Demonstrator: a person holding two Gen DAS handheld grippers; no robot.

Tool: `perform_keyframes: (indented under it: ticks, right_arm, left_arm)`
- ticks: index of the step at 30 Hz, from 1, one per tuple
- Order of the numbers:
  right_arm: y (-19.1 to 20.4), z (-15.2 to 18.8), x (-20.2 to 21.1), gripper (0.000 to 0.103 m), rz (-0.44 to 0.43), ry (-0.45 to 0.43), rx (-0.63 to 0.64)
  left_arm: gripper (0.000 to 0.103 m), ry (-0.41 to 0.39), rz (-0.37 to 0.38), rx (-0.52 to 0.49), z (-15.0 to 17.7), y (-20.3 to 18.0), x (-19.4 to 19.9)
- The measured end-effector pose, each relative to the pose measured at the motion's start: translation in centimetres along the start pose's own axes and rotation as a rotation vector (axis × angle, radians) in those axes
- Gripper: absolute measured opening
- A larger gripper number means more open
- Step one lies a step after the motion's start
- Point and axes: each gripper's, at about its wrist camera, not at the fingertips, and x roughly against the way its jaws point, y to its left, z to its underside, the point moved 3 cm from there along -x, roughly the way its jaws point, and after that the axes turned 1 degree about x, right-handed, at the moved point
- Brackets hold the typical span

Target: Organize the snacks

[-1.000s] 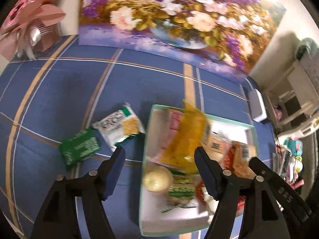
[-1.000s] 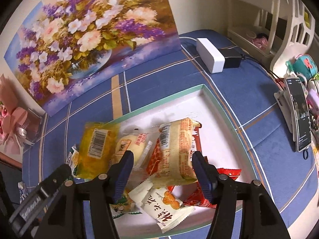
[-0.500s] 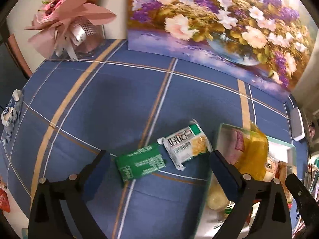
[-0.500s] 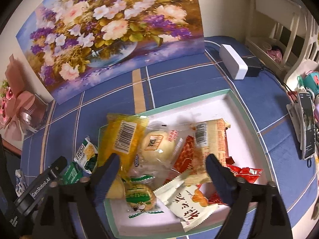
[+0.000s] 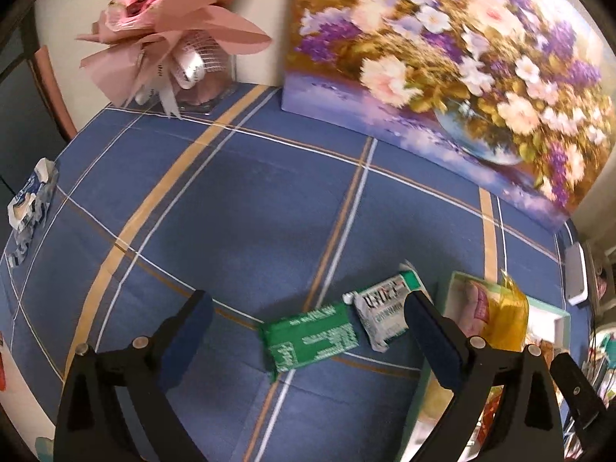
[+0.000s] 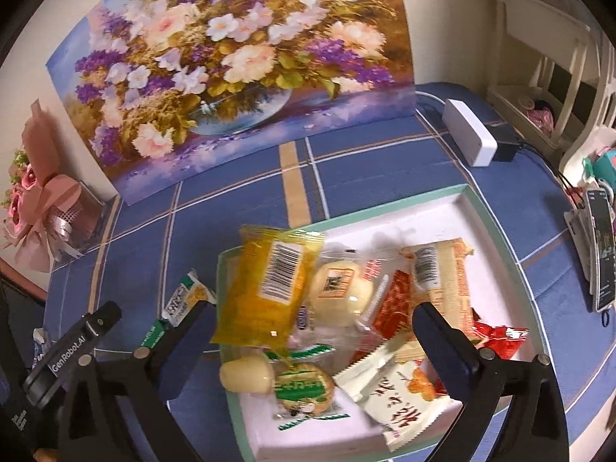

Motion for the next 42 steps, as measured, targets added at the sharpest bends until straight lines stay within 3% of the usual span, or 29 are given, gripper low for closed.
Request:
perform_keyframes:
  ticks: [16,27,42]
  right_arm:
    - [7.9,1.6,-2.1,0.103,-0.073,0.061,0.116]
    - [8.7,2.6,-4.1,0.103,-0.054,0.118,0.127]
    - [7.5,2.3,-5.0,0.103,-0.004,0.127,0.121]
  left_arm:
    - [0.1,0.012,0.007,0.113,-1.9,7.3,-0.3]
    - [0.1,0.082,0.017,0.04,-1.1,6.5,-2.3]
    - [0.1,0.177,0.022,-0.054,1.1,4.4,-5.7]
